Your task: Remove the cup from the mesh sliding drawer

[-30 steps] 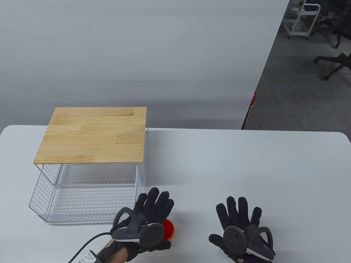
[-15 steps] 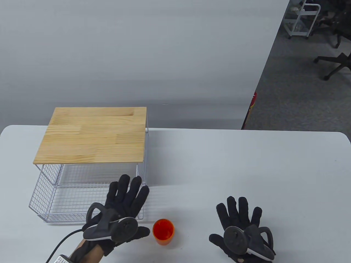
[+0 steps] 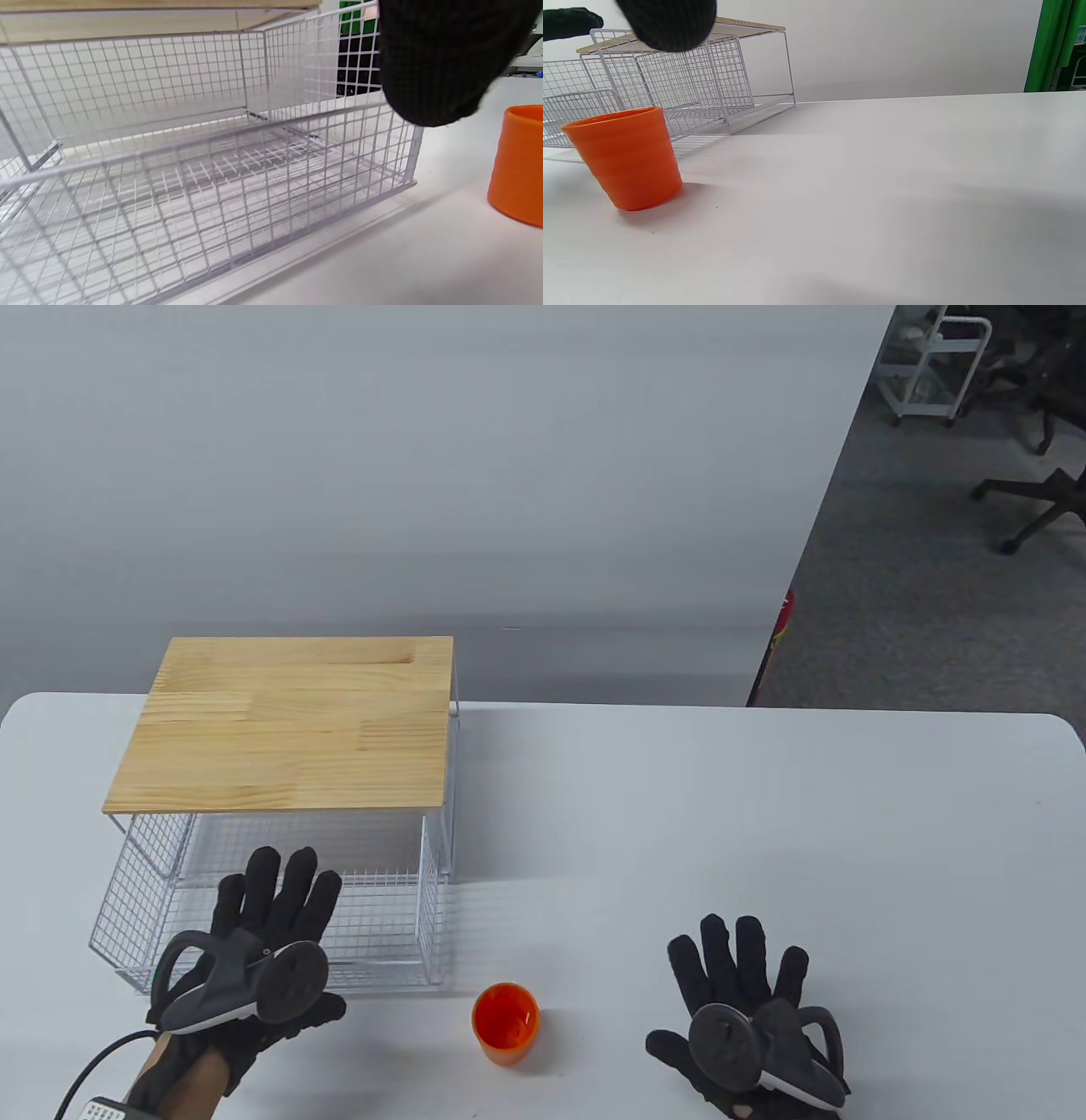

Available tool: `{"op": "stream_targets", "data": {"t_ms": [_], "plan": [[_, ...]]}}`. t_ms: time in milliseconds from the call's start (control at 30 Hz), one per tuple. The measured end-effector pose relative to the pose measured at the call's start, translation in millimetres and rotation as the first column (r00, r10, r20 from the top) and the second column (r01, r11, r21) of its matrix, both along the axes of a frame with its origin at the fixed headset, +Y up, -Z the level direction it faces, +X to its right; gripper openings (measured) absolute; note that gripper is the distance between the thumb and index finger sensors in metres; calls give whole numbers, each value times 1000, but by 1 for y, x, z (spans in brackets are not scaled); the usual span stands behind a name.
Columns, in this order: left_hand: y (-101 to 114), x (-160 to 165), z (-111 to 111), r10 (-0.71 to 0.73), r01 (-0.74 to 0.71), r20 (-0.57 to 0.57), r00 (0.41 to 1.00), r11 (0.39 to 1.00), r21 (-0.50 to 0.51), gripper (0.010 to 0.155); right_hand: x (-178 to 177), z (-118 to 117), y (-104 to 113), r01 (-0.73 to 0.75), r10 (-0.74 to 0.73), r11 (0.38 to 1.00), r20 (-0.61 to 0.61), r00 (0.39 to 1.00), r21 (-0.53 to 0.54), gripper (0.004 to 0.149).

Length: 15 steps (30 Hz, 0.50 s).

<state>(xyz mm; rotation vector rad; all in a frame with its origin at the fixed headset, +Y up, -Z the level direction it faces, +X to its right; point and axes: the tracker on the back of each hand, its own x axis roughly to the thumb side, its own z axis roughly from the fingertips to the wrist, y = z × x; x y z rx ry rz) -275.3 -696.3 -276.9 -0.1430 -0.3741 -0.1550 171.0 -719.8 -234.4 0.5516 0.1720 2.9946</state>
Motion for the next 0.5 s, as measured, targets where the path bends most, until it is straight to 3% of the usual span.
{"op": "stream_targets", "data": {"t_ms": [500], "plan": [[-40, -15, -12, -19, 12, -67, 998, 995, -104, 114, 0, -1, -1, 0, 0, 1000, 3, 1000, -13, 91]]}}
